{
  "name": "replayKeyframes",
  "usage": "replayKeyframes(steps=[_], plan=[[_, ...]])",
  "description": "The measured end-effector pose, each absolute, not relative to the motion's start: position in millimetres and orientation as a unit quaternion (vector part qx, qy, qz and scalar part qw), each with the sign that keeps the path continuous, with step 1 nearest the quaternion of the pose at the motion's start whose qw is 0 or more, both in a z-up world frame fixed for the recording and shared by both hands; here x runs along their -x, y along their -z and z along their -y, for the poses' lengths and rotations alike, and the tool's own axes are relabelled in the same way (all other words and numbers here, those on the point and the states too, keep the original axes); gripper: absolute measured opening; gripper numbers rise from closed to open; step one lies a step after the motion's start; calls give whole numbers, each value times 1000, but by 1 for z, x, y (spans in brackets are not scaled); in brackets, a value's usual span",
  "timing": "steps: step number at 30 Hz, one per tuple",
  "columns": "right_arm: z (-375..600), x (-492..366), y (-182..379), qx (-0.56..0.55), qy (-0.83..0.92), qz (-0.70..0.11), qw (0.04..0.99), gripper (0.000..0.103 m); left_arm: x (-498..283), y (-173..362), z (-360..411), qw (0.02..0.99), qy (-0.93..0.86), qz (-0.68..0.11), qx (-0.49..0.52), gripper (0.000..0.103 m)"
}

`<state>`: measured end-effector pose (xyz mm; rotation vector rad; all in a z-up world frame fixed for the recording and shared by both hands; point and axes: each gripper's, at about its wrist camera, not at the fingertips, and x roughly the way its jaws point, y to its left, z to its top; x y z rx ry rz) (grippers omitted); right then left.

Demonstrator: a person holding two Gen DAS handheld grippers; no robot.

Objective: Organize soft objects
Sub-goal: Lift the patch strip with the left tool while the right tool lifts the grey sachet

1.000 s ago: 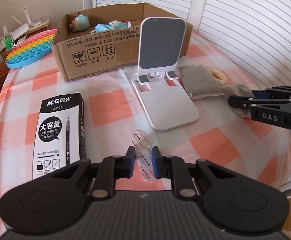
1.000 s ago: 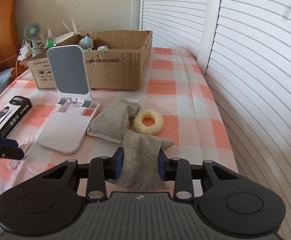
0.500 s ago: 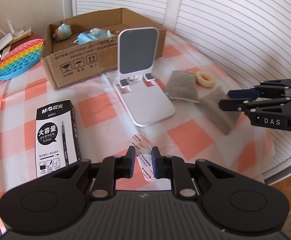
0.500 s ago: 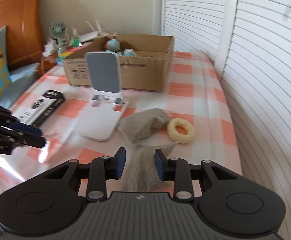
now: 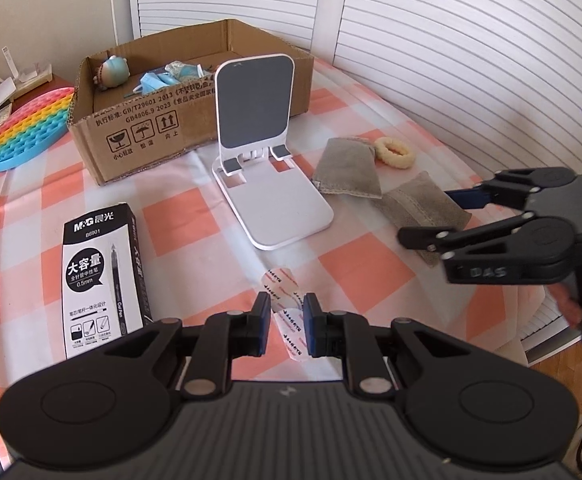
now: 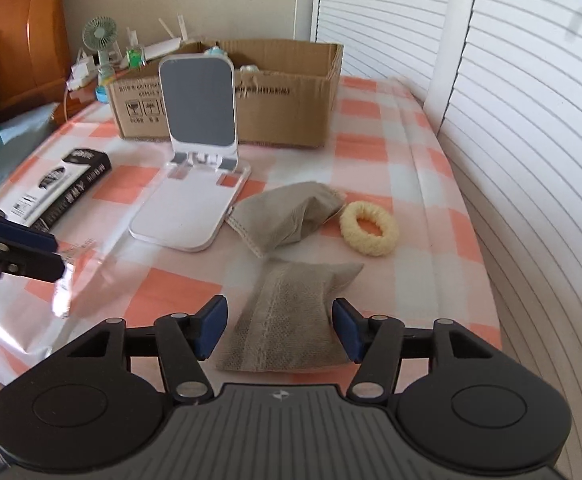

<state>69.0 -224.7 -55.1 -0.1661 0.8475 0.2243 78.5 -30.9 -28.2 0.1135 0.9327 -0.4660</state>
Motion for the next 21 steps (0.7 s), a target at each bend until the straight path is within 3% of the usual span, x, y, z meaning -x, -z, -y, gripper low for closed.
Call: replayKeyframes(steps=[1,5,21], plan=[[223,-69,57,85,-104,-410,902,49,-79,28,31,866,222,-445,-54,15],[225,-67,51,89,-105,-400,906,35,-79,27,30,865,225,-445,-54,15],[237,-49,3,74,-151,-382,909,33,-76,6,27,859,255,-442,-42,15]])
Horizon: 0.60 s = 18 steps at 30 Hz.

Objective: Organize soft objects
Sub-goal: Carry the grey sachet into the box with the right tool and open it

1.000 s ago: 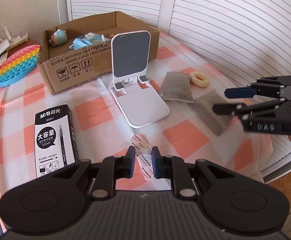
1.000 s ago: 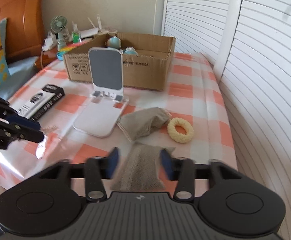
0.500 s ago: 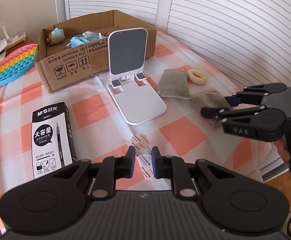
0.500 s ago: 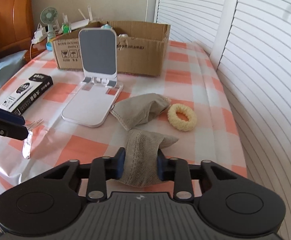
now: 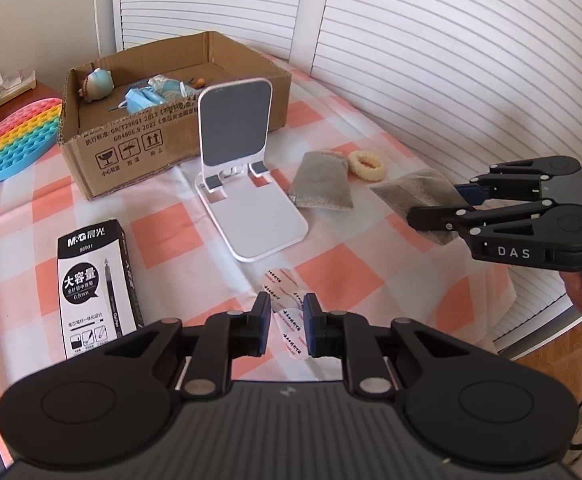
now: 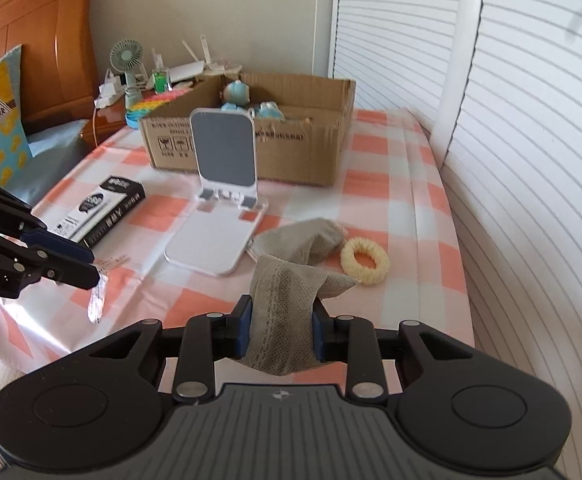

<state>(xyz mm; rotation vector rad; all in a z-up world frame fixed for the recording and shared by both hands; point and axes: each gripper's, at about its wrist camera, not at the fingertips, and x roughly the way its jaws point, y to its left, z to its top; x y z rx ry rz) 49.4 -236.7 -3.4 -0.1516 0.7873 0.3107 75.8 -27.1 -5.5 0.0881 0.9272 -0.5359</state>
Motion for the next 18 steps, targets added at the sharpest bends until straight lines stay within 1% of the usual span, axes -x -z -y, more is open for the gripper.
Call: replayKeyframes(steps=[8,18], plan=[[241,-80,-9,85,-133,-364,918,33,-101,-9,7,876,222,-428,-36,15],[238,-147,-34,78,-142,-339,927,33,-171,-41,-14,901,178,-394,-39,16]])
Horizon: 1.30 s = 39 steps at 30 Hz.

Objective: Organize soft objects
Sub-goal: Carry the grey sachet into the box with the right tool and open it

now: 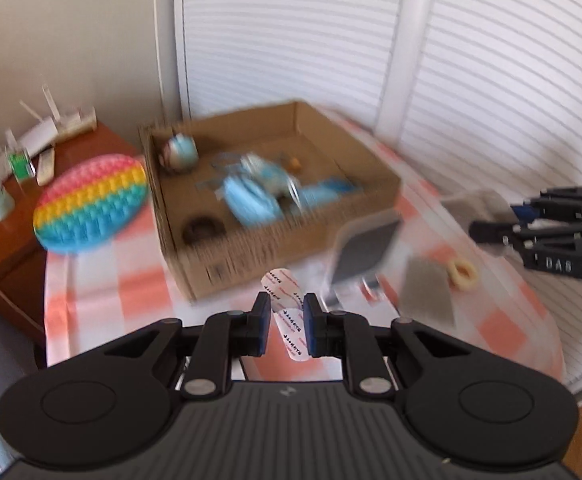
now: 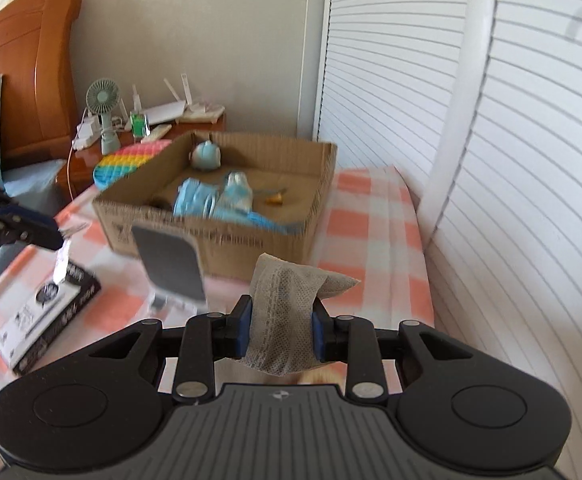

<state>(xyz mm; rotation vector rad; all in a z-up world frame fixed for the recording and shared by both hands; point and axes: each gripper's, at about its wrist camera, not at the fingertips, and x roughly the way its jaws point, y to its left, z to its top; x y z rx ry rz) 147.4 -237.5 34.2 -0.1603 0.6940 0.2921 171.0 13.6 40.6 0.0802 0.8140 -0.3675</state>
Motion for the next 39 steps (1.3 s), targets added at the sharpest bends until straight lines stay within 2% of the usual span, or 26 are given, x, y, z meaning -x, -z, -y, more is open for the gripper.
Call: replayKeyframes(steps=[9,12,13,14,16,17,19,26,33,39], plan=[[223,-204,-45,85,-152,-325,929,33,-279,-50,-6,913,149,-378,-39,16],[221,-218,-45,85,-153,-328,928,33,-308,-45,-6,922,126,-365,-35,23],[220,-221,-44,87,-154,-329,927,33,-315,-42,-6,923,120,-364,-33,38],[220,-223,-44,87,-155,-330,927,33,-321,-39,-8,924,116,-362,-31,59],[218,-229,-44,85,-160,-332,926,33,-324,-34,-10,929,101,-356,-30,78],[217,-232,-44,83,-163,-333,925,33,-322,-33,-12,930,96,-354,-27,80],[214,-237,-44,83,-166,-334,924,33,-315,-32,-18,927,107,-360,-15,81],[193,-259,-46,95,-181,-339,918,34,-254,-41,-32,923,120,-365,-5,95],[165,-301,-44,112,-189,-351,910,34,-182,-34,-34,925,121,-361,-13,98],[145,-350,-47,112,-189,-355,909,36,-150,-12,-30,924,114,-364,-28,98]])
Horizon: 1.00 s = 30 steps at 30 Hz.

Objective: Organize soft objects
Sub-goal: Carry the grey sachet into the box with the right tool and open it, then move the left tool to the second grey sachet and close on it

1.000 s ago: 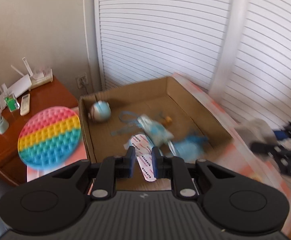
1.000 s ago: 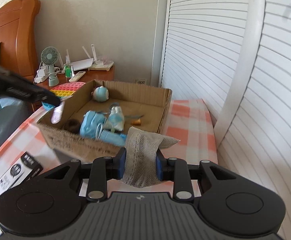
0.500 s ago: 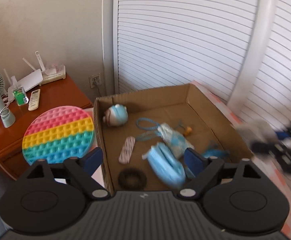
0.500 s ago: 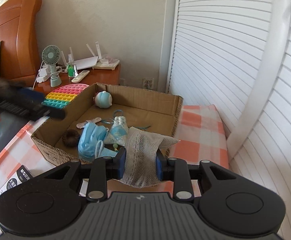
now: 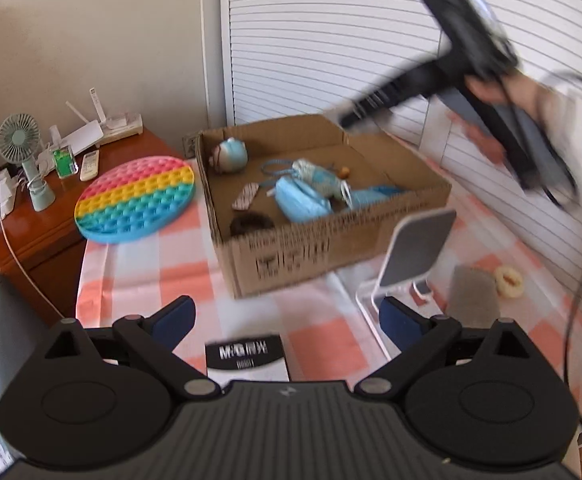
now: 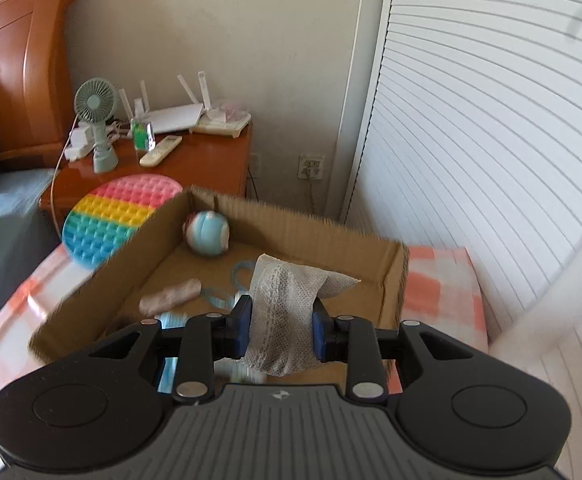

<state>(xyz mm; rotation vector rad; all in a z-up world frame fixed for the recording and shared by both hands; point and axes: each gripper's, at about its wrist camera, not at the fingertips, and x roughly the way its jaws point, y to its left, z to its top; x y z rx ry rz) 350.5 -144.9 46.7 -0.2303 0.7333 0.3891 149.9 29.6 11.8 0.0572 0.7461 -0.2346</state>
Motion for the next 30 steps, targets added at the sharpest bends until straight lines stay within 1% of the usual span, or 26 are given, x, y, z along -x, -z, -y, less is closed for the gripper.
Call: replayKeyframes(steps=[2,3,4,6,8,10,14,16,23,30], plan=[[141,-361,-50,104,-192,-347,912,55,-145,-7,-31,924,114,-365,-13,98],[140,-365,-51,101,-194,-348,911,76,-143,-5,-33,923,115,-367,-3,98],[139,-366,-52,101,-195,-347,912,85,-141,-4,-33,922,116,-368,2,98],[140,-360,-54,105,-194,-339,915,89,-137,-2,-32,924,116,-365,3,98],[144,-351,-56,105,-196,-338,915,90,-133,-2,-30,926,118,-358,-2,98],[150,-338,-58,104,-193,-336,916,96,-131,-2,-28,927,121,-356,-5,98],[165,-305,-63,107,-184,-329,920,100,-124,-6,-24,929,121,-350,1,98],[175,-286,-66,104,-177,-323,924,102,-120,-7,-21,929,120,-351,3,101],[210,-232,-64,86,-125,-312,938,103,-108,-6,-1,930,123,-347,-23,102],[233,-178,-39,93,-78,-324,938,103,-99,3,27,928,149,-337,-56,102]])
